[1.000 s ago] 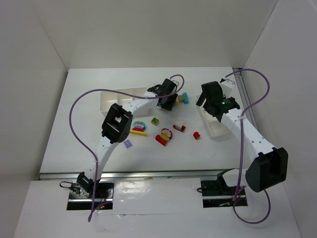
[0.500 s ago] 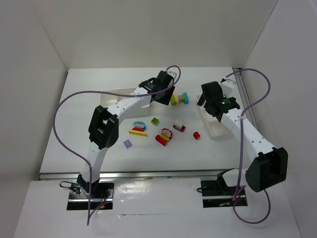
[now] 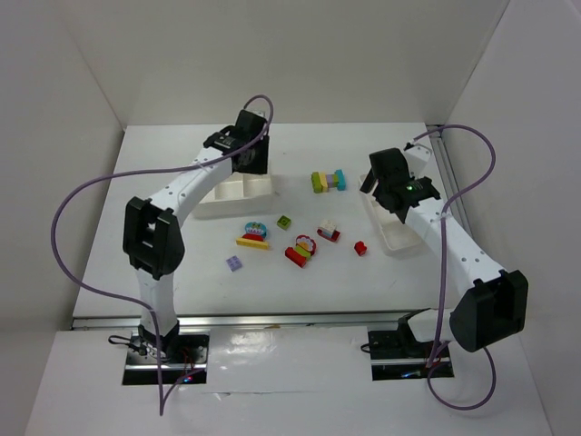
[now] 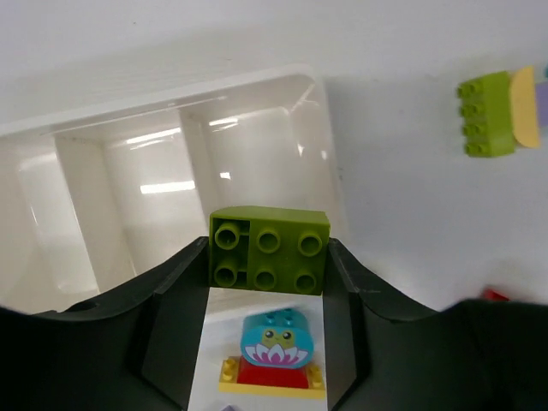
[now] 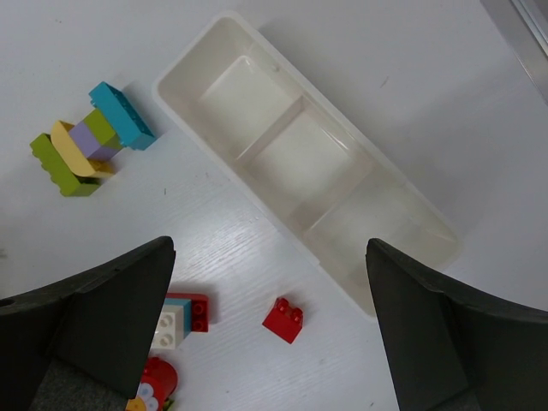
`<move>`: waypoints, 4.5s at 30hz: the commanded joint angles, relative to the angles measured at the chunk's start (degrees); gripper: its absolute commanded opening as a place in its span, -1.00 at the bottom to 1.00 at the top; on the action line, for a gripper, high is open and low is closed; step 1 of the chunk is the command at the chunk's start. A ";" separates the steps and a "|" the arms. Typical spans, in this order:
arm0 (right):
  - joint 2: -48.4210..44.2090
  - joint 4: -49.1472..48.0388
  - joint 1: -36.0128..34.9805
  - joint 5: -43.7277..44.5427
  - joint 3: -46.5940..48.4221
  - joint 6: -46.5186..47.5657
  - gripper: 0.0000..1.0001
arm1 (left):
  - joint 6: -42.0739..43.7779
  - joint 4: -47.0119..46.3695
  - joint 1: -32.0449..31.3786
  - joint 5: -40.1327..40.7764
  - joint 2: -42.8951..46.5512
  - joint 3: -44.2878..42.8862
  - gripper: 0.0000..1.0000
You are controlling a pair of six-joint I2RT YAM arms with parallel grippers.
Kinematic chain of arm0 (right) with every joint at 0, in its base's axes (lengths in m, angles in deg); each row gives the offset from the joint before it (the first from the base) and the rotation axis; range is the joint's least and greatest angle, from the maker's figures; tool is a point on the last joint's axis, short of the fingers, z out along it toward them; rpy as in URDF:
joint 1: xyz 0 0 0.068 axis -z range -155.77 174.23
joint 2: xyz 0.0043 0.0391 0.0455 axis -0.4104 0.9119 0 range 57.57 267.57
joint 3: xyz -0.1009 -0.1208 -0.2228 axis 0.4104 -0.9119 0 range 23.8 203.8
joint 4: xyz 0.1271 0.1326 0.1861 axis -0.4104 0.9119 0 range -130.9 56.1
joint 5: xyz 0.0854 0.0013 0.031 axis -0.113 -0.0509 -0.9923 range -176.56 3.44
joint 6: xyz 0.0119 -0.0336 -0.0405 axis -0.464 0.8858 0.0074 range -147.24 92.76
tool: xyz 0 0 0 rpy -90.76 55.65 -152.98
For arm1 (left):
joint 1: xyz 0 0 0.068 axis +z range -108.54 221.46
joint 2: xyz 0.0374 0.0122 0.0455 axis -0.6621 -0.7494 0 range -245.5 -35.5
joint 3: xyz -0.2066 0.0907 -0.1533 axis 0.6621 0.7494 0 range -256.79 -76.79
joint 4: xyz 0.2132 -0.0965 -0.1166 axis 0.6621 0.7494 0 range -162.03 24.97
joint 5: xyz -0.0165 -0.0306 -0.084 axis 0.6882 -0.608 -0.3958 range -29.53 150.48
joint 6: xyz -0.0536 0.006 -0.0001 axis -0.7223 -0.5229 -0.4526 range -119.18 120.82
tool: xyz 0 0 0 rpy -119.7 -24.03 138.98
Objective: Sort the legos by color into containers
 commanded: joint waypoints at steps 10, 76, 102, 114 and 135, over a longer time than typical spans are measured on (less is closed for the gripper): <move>0.06 -0.51 0.88 0.83 2.63 0.12 1.00 | 1.50 1.77 -3.02 -1.01 0.55 -0.93 0.84; -1.17 2.74 0.88 -0.49 -2.12 1.26 1.00 | 2.03 4.23 -3.57 -1.98 -4.00 -4.69 -0.45; -0.39 1.43 0.88 -2.51 -3.17 1.79 1.00 | -21.07 3.78 -2.76 1.19 25.42 37.64 0.52; 3.05 -0.24 0.88 -4.45 -0.89 3.63 1.00 | -40.16 0.45 -2.77 -2.94 25.01 50.50 0.67; 1.38 0.28 0.88 -3.39 -1.95 3.11 1.00 | -39.55 -5.00 -0.57 -5.67 21.22 53.66 0.18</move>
